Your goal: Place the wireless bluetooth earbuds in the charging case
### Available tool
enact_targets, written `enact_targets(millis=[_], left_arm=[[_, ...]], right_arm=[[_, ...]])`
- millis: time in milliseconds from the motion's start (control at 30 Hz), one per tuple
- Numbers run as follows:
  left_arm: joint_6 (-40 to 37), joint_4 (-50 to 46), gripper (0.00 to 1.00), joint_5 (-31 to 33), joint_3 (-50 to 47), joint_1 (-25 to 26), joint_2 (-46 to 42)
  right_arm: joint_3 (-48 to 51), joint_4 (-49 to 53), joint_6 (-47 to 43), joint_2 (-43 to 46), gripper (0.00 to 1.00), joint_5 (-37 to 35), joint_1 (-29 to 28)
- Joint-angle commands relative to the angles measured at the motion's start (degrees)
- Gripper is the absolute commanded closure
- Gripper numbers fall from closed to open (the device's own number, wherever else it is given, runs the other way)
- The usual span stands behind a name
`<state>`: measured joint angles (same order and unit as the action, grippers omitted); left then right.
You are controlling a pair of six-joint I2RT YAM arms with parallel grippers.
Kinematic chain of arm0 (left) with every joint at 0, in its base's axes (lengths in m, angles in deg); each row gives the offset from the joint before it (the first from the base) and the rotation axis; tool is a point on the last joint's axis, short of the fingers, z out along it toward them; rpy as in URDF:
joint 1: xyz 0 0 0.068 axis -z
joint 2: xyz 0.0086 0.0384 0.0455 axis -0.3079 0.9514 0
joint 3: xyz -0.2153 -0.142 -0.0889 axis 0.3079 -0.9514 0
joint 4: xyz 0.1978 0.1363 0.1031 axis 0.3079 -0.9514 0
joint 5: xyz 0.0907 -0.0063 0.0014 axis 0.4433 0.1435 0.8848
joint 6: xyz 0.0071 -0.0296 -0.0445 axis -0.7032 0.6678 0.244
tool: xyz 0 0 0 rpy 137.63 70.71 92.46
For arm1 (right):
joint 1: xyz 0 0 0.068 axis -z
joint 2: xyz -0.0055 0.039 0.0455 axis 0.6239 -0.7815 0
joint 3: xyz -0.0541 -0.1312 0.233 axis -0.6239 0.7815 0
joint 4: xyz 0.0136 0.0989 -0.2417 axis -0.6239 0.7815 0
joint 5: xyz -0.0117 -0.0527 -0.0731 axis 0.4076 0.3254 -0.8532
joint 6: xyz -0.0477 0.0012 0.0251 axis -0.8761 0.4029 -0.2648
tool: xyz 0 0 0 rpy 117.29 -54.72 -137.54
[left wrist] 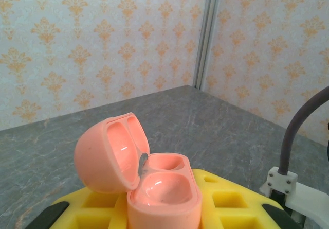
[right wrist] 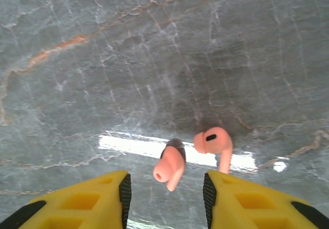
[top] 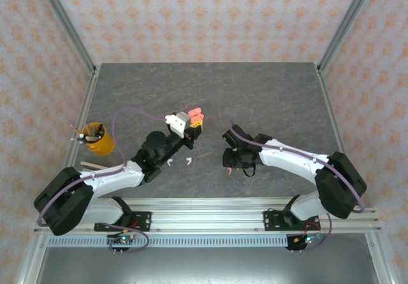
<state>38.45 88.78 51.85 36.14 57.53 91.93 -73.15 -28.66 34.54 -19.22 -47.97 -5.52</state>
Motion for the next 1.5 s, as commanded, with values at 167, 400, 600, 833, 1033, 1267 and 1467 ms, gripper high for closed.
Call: enact_targets(millis=[167,400,600,833,1033,1267,1467], left_arm=[[-1.19,-0.48,1.0,1.56,-0.11,-0.66,-2.64],[-1.36,-0.54,1.0,1.73,-0.37,-0.75,-2.9],[-1.43,-0.14,1.0,1.88,-0.73,-0.83,-2.96],[-1.33,0.17,1.0,2.0,-0.99,-1.1,-2.94],[-1.29,0.34,1.0,1.91,-1.08,-1.27,-2.84],[-1.19,0.43,1.0,1.86,-1.15,-1.36,-2.85],[-1.02,0.43,1.0,1.8,-1.07,-1.45,-2.74]], right_arm=[[-2.39,3.35,-3.57,-3.38,0.59,-3.0,-1.05],[-5.33,3.87,-4.89,-7.39,0.6,-3.96,-2.96],[-6.77,4.68,-5.43,-9.73,0.62,-4.57,-3.86],[-7.52,6.1,-5.94,-11.88,0.64,-5.71,-4.66],[-7.63,6.26,-6.24,-13.31,0.66,-6.2,-4.84],[-7.69,5.72,-6.58,-14.79,0.73,-6.2,-4.86],[-7.65,5.69,-6.37,-13.97,0.81,-6.06,-4.92]])
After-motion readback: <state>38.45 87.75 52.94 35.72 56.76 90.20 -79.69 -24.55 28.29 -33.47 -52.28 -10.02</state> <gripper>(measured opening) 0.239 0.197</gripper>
